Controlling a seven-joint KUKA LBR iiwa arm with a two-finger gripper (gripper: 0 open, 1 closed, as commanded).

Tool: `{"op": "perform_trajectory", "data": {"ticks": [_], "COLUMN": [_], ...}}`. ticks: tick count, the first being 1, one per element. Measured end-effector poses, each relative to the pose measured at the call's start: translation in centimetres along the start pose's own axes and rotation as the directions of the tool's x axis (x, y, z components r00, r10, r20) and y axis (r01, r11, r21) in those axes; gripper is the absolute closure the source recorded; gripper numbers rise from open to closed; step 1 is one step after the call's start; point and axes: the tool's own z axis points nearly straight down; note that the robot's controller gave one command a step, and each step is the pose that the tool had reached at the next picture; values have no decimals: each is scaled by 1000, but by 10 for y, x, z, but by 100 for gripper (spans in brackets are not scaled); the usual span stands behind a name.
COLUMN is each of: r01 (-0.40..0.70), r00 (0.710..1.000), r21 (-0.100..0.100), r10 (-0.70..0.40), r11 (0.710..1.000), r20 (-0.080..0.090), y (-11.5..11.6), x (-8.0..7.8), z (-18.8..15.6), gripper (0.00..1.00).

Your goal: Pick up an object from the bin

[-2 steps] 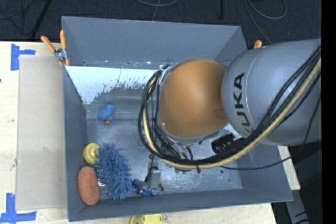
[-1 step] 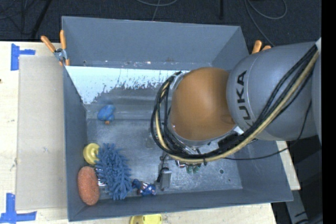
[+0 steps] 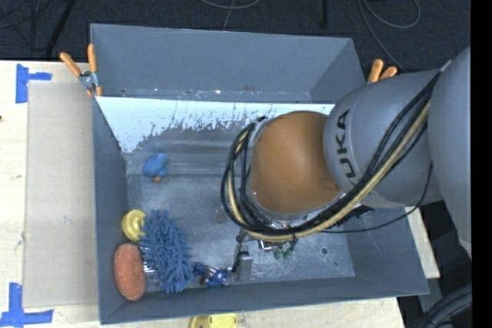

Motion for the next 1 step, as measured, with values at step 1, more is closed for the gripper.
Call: {"op": "perform_trajectory", "data": {"ticks": [1], "r01": [7], "r00": [1000], "r21": [-5], "r10": [-7], "r11": [1000], "r20": [5], "y": [15], "x": [1], "z": [39], "gripper": [0]}}
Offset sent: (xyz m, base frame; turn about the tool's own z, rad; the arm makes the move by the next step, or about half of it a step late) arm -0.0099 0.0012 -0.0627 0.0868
